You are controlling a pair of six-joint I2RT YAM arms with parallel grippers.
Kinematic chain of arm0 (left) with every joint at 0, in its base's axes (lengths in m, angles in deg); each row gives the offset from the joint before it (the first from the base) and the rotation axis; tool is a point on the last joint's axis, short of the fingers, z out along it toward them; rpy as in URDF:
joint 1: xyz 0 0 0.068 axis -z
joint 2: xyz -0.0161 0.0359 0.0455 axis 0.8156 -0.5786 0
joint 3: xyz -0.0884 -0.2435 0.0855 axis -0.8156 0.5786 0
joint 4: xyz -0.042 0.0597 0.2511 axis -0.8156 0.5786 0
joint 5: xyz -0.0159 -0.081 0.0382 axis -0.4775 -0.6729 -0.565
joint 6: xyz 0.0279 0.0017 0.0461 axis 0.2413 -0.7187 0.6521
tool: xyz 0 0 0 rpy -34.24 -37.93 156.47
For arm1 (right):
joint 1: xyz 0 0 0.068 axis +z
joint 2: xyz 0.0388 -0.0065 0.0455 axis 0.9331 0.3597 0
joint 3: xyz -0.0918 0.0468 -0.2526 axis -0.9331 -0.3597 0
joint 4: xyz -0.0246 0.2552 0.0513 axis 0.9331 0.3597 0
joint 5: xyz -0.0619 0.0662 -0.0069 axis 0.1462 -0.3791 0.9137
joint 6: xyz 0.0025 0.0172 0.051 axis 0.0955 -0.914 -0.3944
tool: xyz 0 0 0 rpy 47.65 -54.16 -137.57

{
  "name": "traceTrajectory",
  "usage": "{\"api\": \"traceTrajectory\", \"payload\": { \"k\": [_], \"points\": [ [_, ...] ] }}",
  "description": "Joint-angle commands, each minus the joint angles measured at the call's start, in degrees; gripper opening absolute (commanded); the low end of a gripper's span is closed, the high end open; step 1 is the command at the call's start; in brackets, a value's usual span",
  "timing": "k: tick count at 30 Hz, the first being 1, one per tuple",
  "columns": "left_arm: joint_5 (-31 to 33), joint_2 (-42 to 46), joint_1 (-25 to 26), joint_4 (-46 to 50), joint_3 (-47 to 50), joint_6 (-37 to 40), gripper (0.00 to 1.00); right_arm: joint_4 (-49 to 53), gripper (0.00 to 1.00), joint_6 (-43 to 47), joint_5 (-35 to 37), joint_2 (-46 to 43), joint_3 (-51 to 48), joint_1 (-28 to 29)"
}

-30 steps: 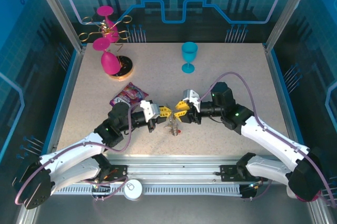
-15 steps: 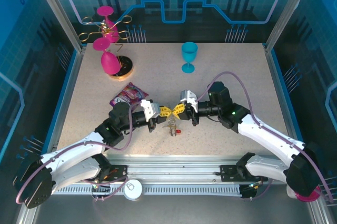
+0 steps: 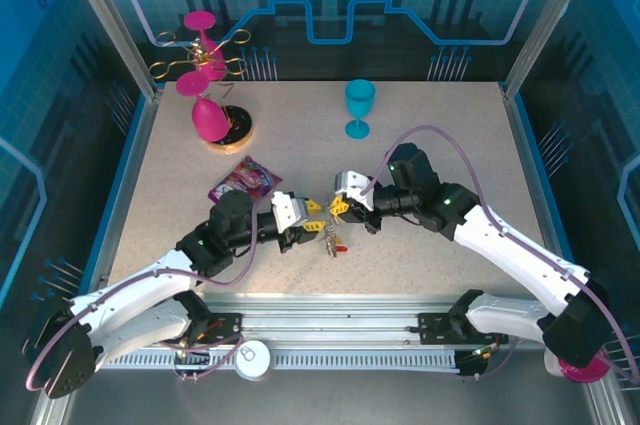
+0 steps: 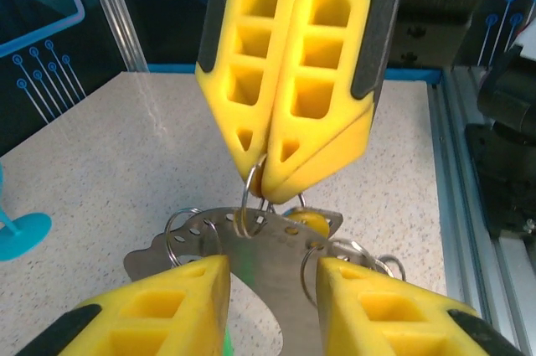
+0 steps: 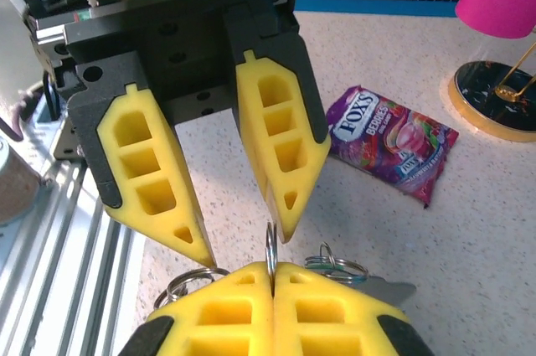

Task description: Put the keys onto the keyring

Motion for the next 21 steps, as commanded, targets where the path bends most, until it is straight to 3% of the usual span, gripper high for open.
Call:
{"api": "traceTrajectory", "payload": {
  "k": [1,16,21],
  "points": [
    [0.9,0.5,0.2,7.2,-3.2,4.4,0.33,10.0,0.0,6.8,5.7,1.4,4.6,2.1],
    [-2.2,-2.7,0.3,7.6,-5.1,4.6,0.31,14.8,0.0,10.1,9.1,5.7,10.7,7.0],
    [-3.5,-3.1,0.2,6.1,-5.0,3.7,0.25,15.3,0.0,10.8,10.3,6.9,11.7,8.3]
  ]
}}
